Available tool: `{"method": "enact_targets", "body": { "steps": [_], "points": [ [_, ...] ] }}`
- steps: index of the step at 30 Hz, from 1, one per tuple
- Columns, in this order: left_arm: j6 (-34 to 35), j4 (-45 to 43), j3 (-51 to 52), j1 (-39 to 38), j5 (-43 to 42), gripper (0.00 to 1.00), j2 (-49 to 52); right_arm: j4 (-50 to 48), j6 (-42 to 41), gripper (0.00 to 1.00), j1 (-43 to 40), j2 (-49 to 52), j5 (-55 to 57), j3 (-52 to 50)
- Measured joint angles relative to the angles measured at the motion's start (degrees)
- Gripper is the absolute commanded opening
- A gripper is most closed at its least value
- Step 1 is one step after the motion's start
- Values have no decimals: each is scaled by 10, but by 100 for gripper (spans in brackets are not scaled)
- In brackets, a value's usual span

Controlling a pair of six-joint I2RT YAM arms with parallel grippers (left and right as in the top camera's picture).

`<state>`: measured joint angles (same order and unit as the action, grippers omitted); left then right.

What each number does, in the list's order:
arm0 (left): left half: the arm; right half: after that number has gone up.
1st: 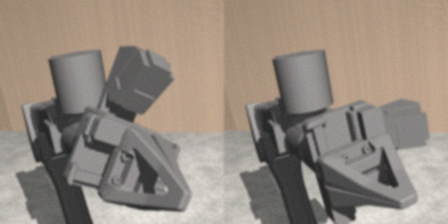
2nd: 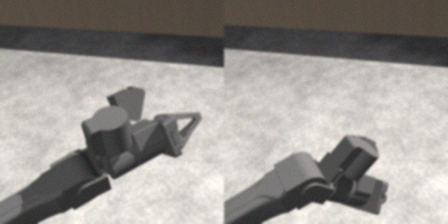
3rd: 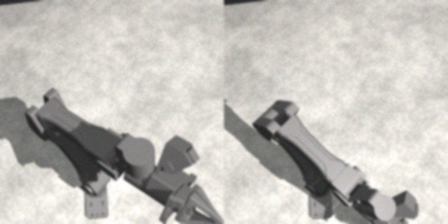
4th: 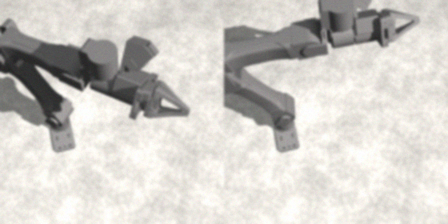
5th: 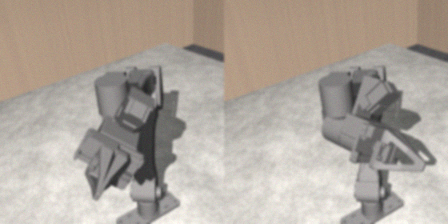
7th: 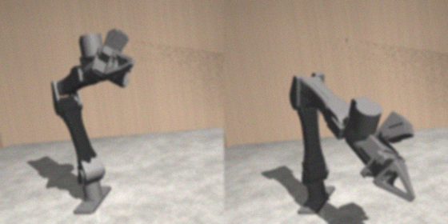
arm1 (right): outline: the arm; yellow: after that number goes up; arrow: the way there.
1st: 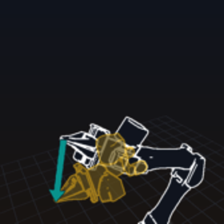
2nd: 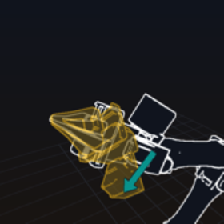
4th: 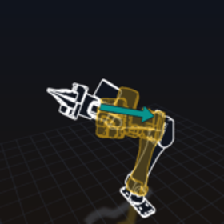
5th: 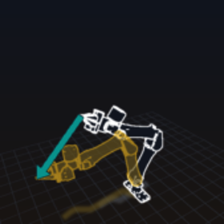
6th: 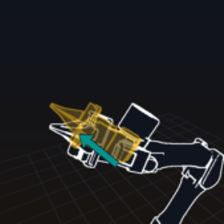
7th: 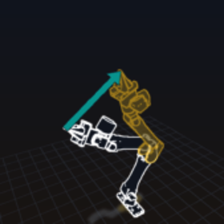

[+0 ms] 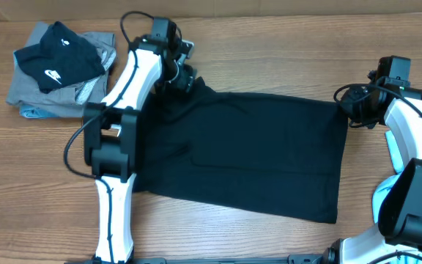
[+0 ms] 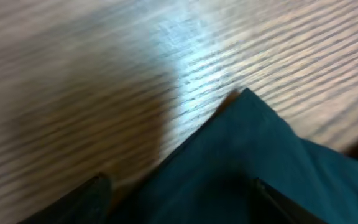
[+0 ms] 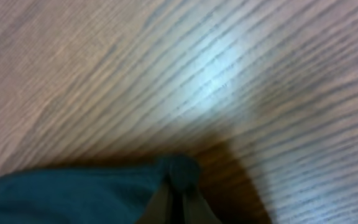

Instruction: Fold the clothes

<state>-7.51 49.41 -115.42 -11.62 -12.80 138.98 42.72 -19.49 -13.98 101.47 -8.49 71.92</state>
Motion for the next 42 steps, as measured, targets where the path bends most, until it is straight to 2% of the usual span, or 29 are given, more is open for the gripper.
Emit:
{"method": "enact_targets", "body": {
  "steps": [3,4,5,7,9,22,28,34,42],
  "points": [
    [-2,-11,-1,0,-19,67,3,5,0,4,0,0,0,0],
    [-2,-11,-1,0,-22,63,5,5,0,4,0,0,0,0],
    [0,-13,-1,0,-26,54,5,6,0,4,0,0,0,0],
    [2,-14,-1,0,-30,26,7,7,0,4,0,0,0,0],
    [0,-12,-1,0,-32,5,9,8,0,4,0,0,0,0],
    [0,4,-2,1,-40,4,5,-7,11,4,-3,0,0,0],
    [1,30,-2,8,-28,4,-83,24,15,4,-9,0,0,2],
    [0,94,-15,8,-5,4,-181,47,15,4,-9,0,-1,4],
    [16,228,-15,8,-2,4,-193,129,12,4,-9,-17,-8,5]
  ]
}}
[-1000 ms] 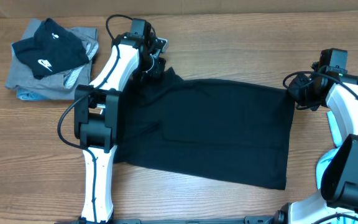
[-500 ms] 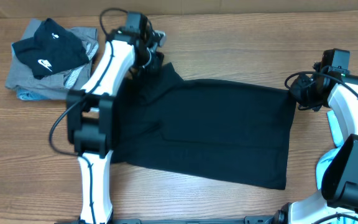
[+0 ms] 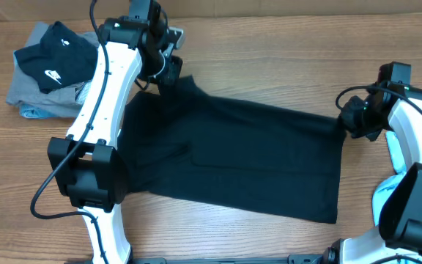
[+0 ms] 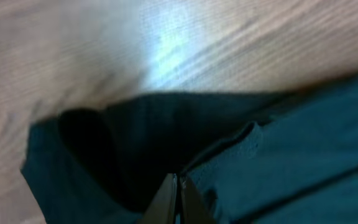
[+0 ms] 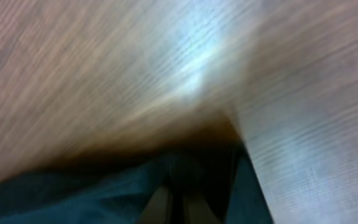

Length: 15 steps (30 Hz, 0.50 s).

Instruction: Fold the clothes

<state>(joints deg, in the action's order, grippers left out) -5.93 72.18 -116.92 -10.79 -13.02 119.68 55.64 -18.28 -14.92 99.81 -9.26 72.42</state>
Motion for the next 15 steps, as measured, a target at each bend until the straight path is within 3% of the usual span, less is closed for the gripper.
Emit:
{"method": "enact_targets", "body": {
  "steps": [15],
  "points": [
    [1,171,23,0,26,4,0,195,-13,4,0,-7,0,3]
  ]
}}
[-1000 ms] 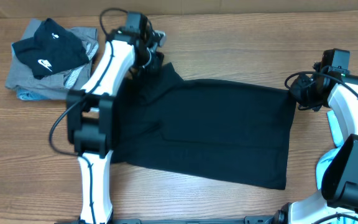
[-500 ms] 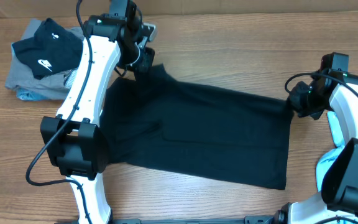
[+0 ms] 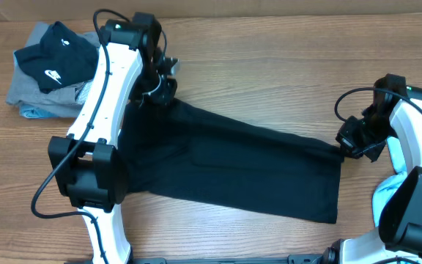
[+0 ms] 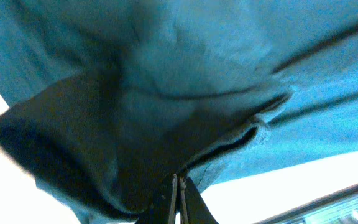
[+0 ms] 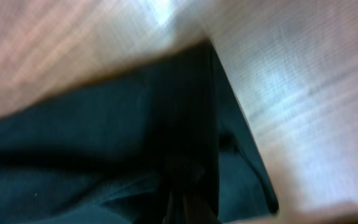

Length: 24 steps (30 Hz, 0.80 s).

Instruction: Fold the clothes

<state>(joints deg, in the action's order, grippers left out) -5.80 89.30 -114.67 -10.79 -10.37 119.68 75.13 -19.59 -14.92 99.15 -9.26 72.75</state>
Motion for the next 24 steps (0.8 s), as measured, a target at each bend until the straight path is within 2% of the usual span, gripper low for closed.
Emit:
{"method": "enact_targets", "body": {
  "steps": [8,16,18,19,20,23,24],
  "points": [
    [0,15,86,0,11,4,0,37,-6,4,0,0,0,-5],
    [-2,9,165,0,13,4,-1,23,-14,4,0,0,0,-75],
    [-2,6,185,0,13,4,-5,22,-14,10,0,0,0,-87],
    [-2,5,193,0,13,4,-10,22,-14,21,0,0,0,-91],
    [-2,1,202,0,16,4,-16,22,-14,27,0,0,1,-94],
    [-2,-7,224,0,24,20,-41,22,-14,38,0,0,1,-94],
    [-3,-8,229,0,27,21,-49,18,-14,43,0,0,2,-95]
  ]
}}
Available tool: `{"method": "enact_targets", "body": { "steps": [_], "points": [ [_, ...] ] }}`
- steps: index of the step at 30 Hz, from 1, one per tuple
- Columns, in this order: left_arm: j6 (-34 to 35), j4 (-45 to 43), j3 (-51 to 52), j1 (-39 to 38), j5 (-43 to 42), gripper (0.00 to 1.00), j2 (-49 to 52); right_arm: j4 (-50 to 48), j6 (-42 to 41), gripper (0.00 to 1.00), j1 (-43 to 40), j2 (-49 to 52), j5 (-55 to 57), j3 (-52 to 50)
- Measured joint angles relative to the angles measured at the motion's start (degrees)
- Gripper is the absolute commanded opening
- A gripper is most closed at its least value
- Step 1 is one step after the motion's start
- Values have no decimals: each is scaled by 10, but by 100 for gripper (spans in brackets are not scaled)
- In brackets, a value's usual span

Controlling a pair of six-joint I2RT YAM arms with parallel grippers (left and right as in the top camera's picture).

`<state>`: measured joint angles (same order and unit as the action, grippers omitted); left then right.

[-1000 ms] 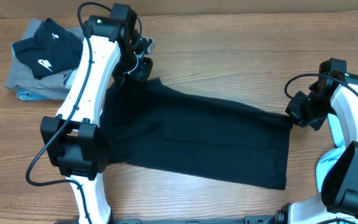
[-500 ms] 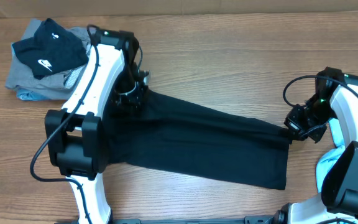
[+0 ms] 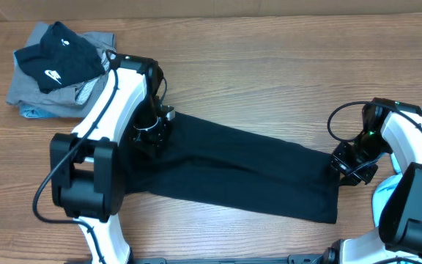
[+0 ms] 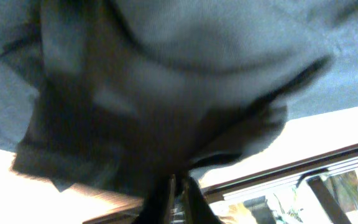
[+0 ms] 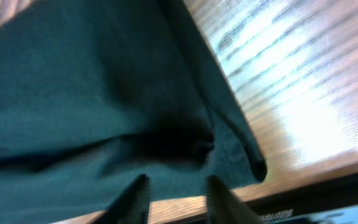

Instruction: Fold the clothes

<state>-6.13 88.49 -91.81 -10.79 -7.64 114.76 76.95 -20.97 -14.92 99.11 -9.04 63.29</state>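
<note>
The black garment point(image 3: 247, 172) lies as a long band slanting from the left middle down to the front right, its far edge brought over toward the front. My left gripper point(image 3: 151, 132) sits at the band's left end, shut on a bunch of the black cloth point(image 4: 166, 93), with its fingers point(image 4: 179, 190) pressed together. My right gripper point(image 3: 349, 167) hovers at the band's right end. There its fingers point(image 5: 135, 196) stand apart above the cloth point(image 5: 73, 93), holding nothing. A hemmed corner of the cloth point(image 5: 253, 165) lies loose near the table's front edge.
A pile of clothes point(image 3: 57, 62), a black item with a white logo on top of grey ones, lies at the table's far left. The wooden table point(image 3: 269, 59) shows bare behind the garment. Its front edge point(image 5: 303, 180) is close under my right gripper.
Both grippers have moved toward the front of the table, taking the garment's far edge with them. My right gripper has opened and let go of its corner. The left is still shut on the cloth.
The garment lay spread flat, with my left fingers apart around its far left corner and my right shut on the far right corner. Then both were shut on their corners. Later the far edge stood nearer the front, and now it lies over the front part.
</note>
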Motion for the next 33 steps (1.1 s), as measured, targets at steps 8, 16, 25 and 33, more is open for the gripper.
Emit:
{"method": "enact_targets", "body": {
  "steps": [8,16,25,33],
  "points": [
    [0,-27,13,0,5,33,-11,-43,4,79,-66,0,-2,0],
    [-1,-40,13,0,-9,21,-11,-106,30,82,-97,-5,-15,-47],
    [-1,-40,-36,0,-14,35,-80,-180,30,66,-97,-28,-41,-150],
    [-3,-60,-61,0,-13,44,-180,-235,59,4,-95,-44,-107,-185]
  ]
}}
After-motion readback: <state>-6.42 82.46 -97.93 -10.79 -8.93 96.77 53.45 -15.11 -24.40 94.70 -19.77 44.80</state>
